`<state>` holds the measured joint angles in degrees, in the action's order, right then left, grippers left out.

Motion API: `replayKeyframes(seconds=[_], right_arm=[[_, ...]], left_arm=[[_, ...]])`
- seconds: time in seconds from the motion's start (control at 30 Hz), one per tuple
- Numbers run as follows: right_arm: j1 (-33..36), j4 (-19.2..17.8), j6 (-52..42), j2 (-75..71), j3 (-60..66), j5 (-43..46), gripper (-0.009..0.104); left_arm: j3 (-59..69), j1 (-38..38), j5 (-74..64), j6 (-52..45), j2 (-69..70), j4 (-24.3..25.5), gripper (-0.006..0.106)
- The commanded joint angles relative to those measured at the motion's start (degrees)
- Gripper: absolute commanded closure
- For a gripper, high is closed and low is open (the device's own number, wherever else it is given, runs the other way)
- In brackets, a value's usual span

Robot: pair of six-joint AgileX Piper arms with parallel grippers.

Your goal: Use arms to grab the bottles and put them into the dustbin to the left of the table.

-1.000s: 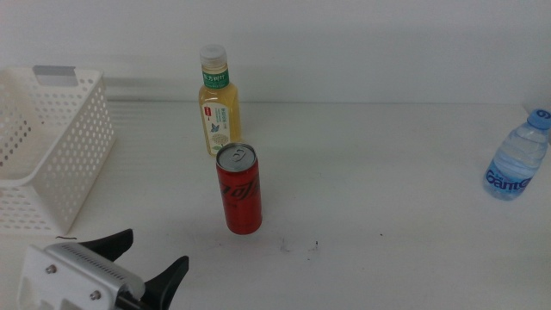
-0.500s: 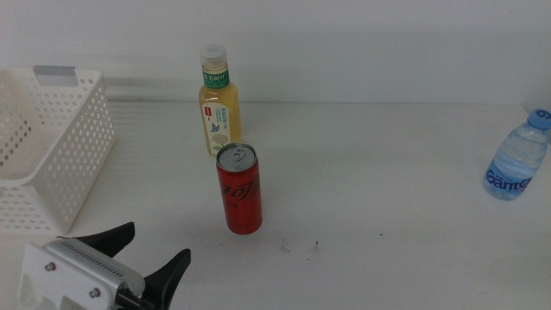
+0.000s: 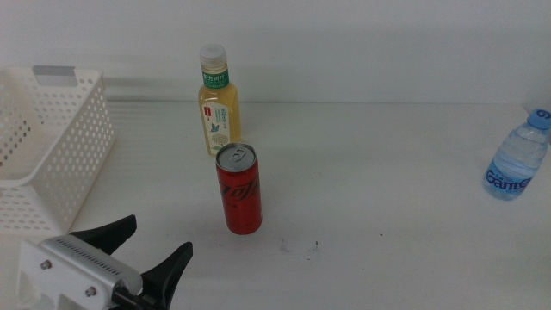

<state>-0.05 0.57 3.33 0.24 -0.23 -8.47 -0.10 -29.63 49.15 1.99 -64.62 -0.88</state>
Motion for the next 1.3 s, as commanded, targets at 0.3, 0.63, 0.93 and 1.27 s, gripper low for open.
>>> replayKeyframes(seconds=[0.3, 0.63, 0.93, 1.27], right_arm=[[-0.47, -0.13, -0.20, -0.24, 0.23, 0.76, 0.002], [-0.47, -0.13, -0.20, -0.24, 0.23, 0.76, 0.002], [-0.47, -0.13, -0.20, -0.24, 0.23, 0.76, 0.002], [-0.47, -0.13, -0.20, -0.24, 0.23, 0.76, 0.002]], left_arm=[[-1.87, -0.13, 5.53, -0.52, -6.51, -1.51, 0.007], [-9.09, -0.13, 10.13, 1.15, -18.83, -0.07, 0.007], [-13.45, -0.13, 14.96, 2.87, -28.79, 1.34, 0.007], [-20.24, -0.13, 15.76, 4.65, -36.26, 3.43, 0.007]])
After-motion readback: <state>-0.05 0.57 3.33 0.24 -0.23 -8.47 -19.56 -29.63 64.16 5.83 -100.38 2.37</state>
